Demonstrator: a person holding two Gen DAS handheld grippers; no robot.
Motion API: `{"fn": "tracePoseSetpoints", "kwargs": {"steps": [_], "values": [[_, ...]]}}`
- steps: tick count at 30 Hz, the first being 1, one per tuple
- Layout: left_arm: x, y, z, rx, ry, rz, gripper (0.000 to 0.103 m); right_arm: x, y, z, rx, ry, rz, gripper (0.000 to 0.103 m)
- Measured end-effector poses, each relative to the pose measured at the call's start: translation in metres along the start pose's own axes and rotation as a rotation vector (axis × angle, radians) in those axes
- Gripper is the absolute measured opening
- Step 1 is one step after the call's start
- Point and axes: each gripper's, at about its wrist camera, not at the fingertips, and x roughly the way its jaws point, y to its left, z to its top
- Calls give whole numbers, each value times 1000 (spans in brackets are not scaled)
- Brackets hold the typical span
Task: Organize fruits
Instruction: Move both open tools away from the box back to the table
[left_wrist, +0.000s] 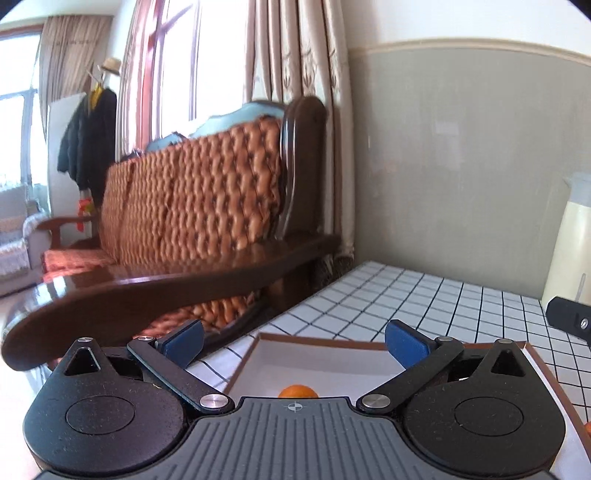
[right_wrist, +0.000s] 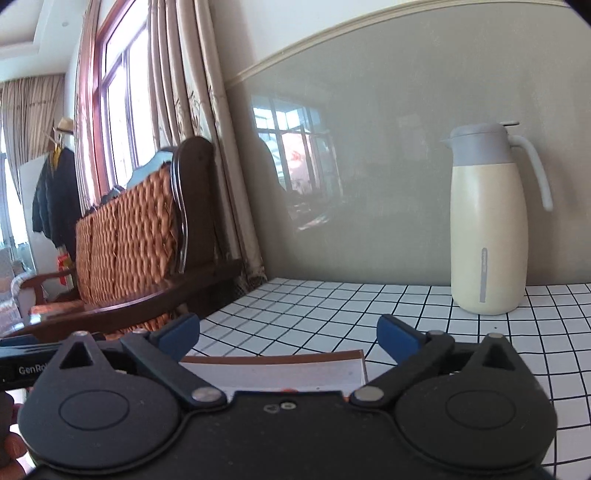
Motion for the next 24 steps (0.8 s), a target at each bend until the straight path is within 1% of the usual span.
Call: {"fn": "tracePoseSetpoints", "kwargs": {"steps": [3, 7, 11, 16, 18, 24], "values": [[-13, -3, 1, 20, -29, 17, 103, -12, -6, 3, 4, -14, 0, 97], [-34, -8, 0, 24, -30, -11, 103, -30, -21, 5, 21, -23, -10, 97], [-52, -15, -6, 31, -29, -43, 103, -44, -39, 6, 27, -11, -33, 97], [-71, -34, -16, 31, -15, -110, 103, -64, -61, 6, 58, -16, -81, 97], [-79, -46, -22, 51, -11, -142, 103, -71, -70, 5, 57, -12, -103, 97], [-102, -85, -36, 116, -7, -272, 103, -84, -96, -2, 67, 12, -171, 97]]}}
